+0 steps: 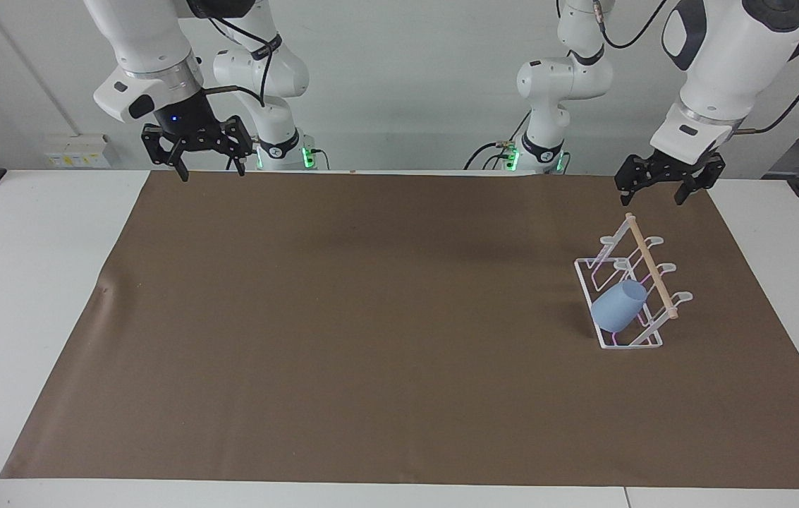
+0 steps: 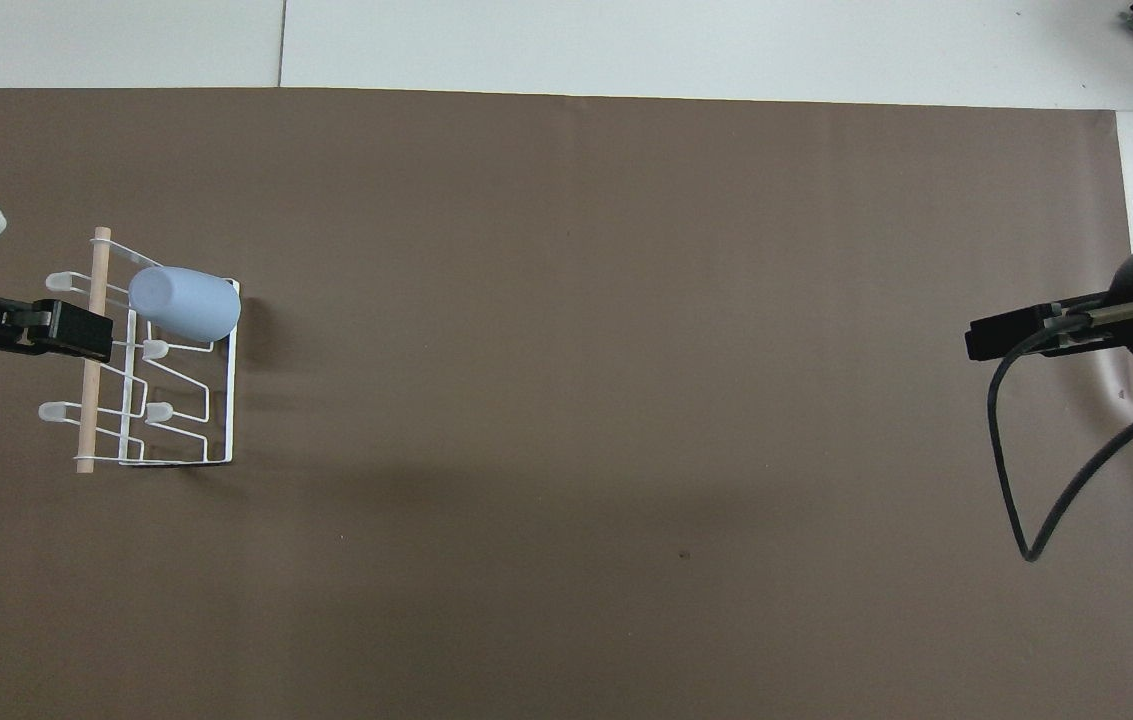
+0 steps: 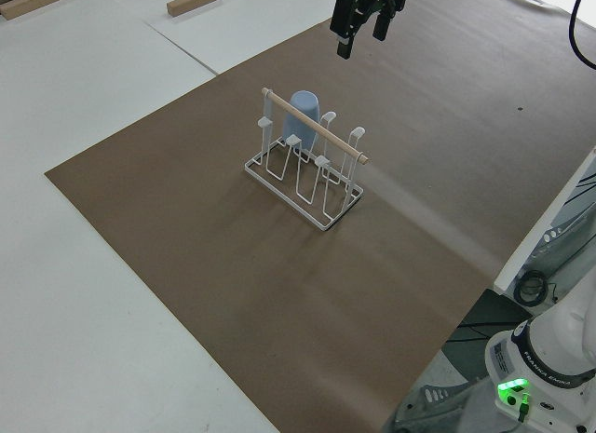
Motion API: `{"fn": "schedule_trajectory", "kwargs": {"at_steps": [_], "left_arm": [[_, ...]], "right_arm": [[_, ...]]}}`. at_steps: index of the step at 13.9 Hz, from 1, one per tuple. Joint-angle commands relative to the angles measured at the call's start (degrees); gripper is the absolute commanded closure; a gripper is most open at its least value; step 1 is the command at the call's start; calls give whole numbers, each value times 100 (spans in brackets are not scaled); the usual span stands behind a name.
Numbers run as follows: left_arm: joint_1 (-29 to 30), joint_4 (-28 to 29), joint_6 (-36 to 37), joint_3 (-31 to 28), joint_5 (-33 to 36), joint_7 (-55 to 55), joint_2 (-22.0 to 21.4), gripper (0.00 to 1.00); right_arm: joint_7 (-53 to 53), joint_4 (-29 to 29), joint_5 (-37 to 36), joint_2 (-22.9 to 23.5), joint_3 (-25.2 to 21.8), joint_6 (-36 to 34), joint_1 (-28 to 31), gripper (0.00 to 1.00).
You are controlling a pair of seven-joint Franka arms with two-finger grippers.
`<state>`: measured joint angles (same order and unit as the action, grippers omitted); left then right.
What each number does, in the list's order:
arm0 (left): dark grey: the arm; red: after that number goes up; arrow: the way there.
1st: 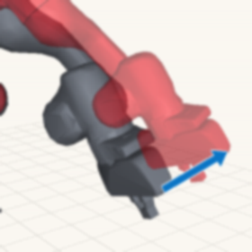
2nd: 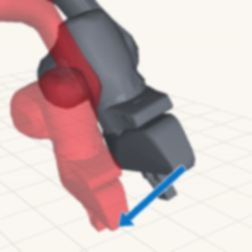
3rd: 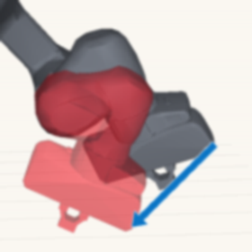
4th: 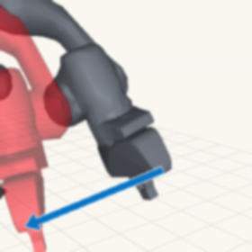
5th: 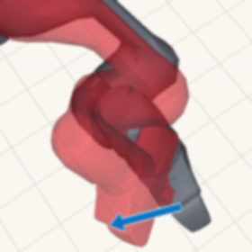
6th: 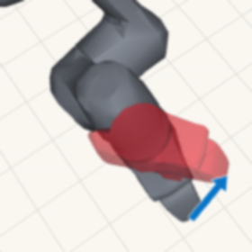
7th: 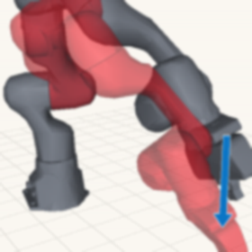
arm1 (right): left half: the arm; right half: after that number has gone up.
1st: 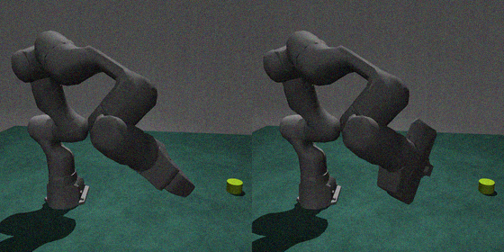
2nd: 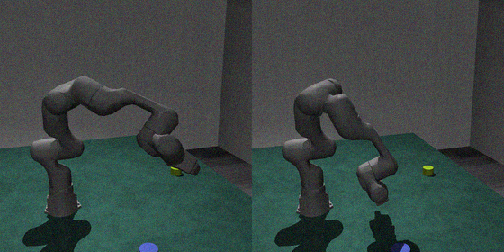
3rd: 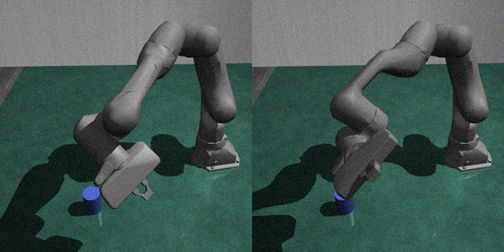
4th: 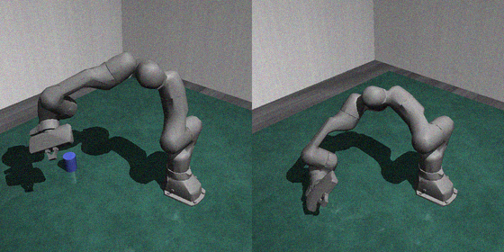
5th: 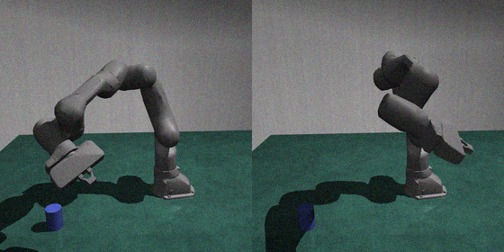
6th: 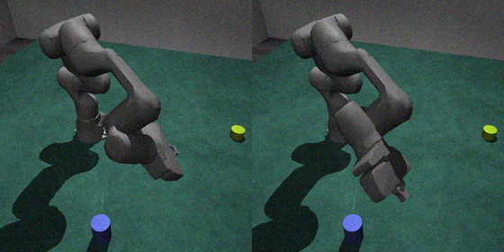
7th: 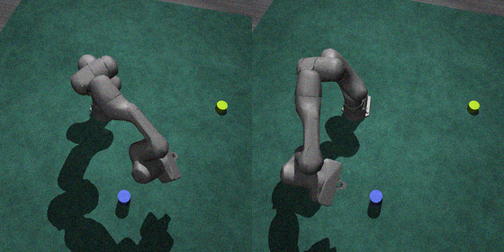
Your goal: Hang cup on cup holder
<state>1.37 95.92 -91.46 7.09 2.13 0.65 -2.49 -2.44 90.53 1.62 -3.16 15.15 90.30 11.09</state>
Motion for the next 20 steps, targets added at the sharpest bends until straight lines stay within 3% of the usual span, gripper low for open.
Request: {"fn": "schedule_trajectory", "kwargs": {"at_steps": [1,10,20], "left_arm": [[13,-20,93,56,-161,-39,3,0],[-6,-538,330,3,-433,-83,-6,0],[82,-319,146,30,-460,-347,-156,0]], "right_arm": [[-107,184,14,-123,14,163,112,0],[-107,184,14,-123,-13,111,244,0],[-107,184,22,-132,-4,84,244,0]]}}
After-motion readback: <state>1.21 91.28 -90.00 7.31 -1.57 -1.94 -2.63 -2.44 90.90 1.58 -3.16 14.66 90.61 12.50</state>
